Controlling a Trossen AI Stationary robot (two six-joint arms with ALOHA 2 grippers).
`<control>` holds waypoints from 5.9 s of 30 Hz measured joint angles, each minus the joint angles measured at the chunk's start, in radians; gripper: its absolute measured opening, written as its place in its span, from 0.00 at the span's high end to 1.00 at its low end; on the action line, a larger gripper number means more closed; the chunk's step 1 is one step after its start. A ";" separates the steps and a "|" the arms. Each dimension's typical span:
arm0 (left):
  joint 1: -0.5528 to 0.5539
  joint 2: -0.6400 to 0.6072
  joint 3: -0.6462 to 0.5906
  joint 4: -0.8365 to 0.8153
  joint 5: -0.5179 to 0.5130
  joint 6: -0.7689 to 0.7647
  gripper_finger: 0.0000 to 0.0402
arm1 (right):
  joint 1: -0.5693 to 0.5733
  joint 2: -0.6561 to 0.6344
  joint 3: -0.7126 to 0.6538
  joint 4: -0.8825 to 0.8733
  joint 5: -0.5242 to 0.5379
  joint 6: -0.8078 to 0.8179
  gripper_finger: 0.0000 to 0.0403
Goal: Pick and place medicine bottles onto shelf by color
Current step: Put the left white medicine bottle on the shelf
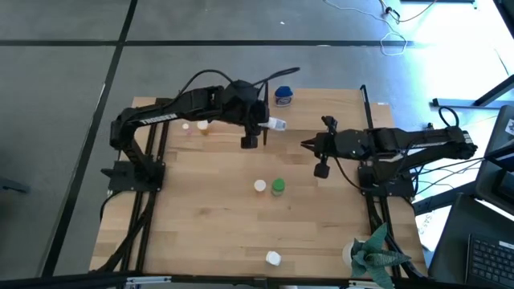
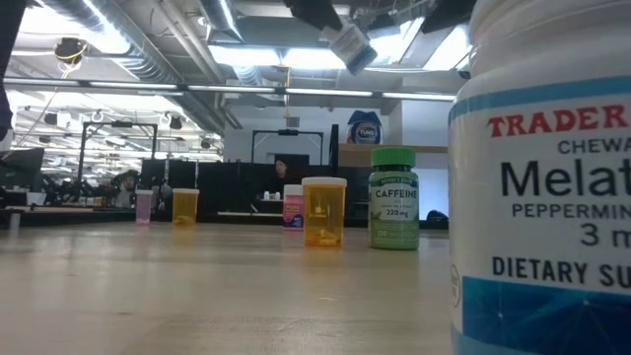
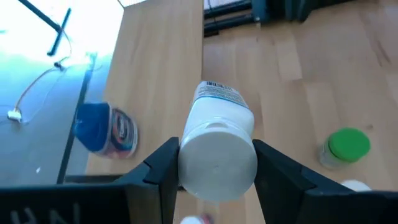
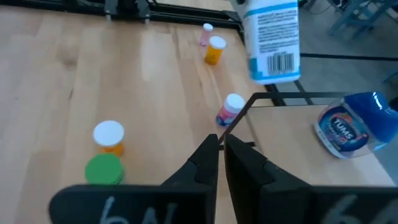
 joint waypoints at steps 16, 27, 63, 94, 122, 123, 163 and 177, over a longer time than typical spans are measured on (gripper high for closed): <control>0.001 0.000 0.000 -0.005 -0.002 0.001 0.62 | -0.054 0.070 0.000 0.180 -0.002 -0.201 0.63; 0.001 0.000 0.000 -0.006 -0.002 0.000 0.62 | -0.140 0.118 0.000 0.316 -0.070 -0.254 0.51; 0.001 -0.002 0.000 -0.018 -0.007 -0.006 0.62 | -0.314 0.263 0.000 0.485 -0.346 -0.267 0.51; -0.007 -0.001 0.001 -0.003 -0.051 -0.029 0.49 | -0.315 0.262 0.000 0.499 -0.353 -0.251 0.59; -0.111 -0.056 0.001 -0.024 -0.287 0.020 0.49 | -0.315 0.247 0.000 0.430 -0.342 -0.200 0.59; -0.112 -0.064 0.001 -0.030 -0.287 0.020 0.49 | -0.315 0.242 0.000 0.429 -0.339 -0.199 0.59; -0.168 -0.161 0.001 -0.249 -0.283 -0.140 0.48 | -0.477 0.152 -0.539 1.171 -0.403 -0.036 0.59; -0.167 -0.161 0.001 -0.244 -0.283 -0.142 0.48 | -0.476 0.212 -0.648 1.444 -0.350 -0.040 0.59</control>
